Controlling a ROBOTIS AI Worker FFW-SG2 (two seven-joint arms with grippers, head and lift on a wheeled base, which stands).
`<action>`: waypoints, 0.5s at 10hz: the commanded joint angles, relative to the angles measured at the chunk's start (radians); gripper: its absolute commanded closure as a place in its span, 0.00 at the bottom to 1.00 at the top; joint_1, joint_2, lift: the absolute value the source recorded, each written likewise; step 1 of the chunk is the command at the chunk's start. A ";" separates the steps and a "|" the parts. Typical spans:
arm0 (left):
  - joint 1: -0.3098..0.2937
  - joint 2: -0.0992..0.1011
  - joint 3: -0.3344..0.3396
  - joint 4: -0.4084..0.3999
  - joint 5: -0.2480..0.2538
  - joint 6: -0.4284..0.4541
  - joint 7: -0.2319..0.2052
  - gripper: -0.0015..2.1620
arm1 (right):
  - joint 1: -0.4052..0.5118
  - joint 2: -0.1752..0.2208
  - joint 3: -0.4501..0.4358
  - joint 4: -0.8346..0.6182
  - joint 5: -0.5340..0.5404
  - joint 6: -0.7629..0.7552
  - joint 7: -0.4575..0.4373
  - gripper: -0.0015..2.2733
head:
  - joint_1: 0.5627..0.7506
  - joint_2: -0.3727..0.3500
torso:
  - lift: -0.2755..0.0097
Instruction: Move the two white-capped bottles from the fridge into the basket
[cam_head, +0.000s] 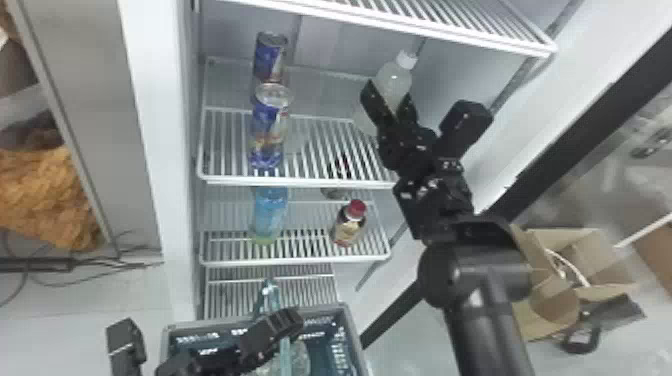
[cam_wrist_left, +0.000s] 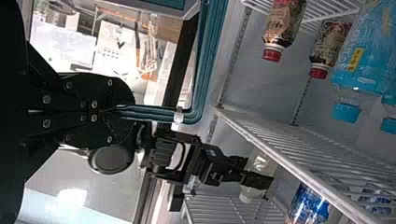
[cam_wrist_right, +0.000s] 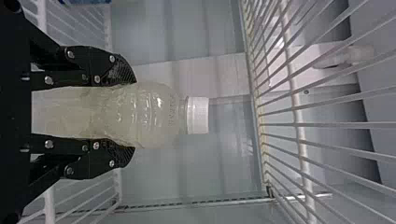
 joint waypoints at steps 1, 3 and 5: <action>0.000 0.000 -0.001 0.000 0.000 0.000 0.000 0.54 | 0.068 0.000 -0.018 -0.086 -0.009 0.023 0.003 0.37 | 0.70 0.03 | 0.97; 0.000 0.000 -0.001 0.000 0.000 0.000 0.000 0.54 | 0.154 0.001 -0.042 -0.182 -0.039 0.057 0.007 0.37 | 0.70 0.03 | 0.97; 0.000 0.000 -0.001 0.000 0.000 0.000 0.000 0.54 | 0.233 0.012 -0.076 -0.275 -0.053 0.089 0.020 0.37 | 0.70 0.03 | 0.97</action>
